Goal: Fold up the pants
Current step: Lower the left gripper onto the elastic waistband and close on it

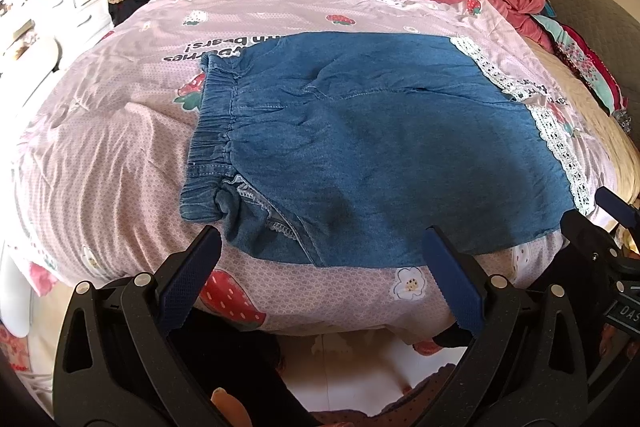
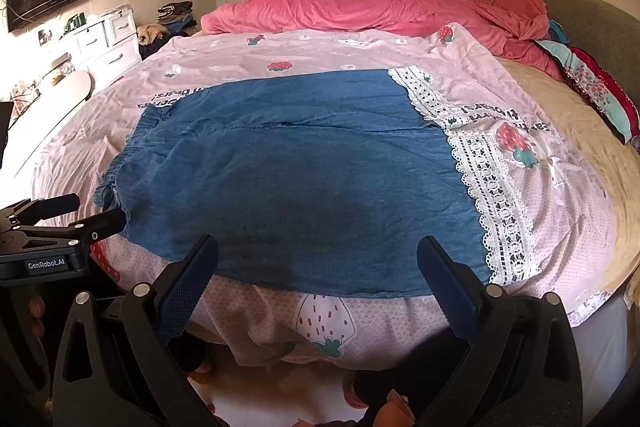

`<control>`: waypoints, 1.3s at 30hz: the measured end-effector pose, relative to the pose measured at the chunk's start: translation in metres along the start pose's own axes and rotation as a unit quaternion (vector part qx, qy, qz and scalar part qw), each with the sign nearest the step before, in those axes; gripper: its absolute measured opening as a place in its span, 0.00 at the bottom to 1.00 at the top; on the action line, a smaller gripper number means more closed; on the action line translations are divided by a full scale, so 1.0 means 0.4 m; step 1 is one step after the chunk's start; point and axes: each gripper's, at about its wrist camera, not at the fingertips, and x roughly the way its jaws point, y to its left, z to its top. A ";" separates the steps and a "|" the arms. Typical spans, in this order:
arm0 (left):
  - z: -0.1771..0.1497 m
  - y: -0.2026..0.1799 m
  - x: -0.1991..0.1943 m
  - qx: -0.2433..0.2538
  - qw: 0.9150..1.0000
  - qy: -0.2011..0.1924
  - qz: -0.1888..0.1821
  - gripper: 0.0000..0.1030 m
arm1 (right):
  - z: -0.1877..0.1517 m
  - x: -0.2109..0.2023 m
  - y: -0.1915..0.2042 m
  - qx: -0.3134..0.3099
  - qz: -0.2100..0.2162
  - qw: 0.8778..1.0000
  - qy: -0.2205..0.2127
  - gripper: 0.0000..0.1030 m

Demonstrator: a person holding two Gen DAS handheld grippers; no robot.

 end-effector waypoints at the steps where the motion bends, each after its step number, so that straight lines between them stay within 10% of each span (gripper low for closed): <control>1: 0.000 -0.001 0.000 0.000 1.000 -0.001 0.000 0.91 | 0.002 0.000 -0.001 0.000 -0.001 1.000 -0.001 0.96; 20: 0.068 0.018 0.058 -0.003 1.000 -0.002 -0.011 0.91 | 0.077 0.109 -0.023 -0.005 0.018 1.000 0.026 0.96; 39: 0.249 0.257 0.150 -0.076 0.995 -0.015 0.055 0.91 | 0.301 0.302 0.080 -0.082 0.074 0.993 0.042 0.96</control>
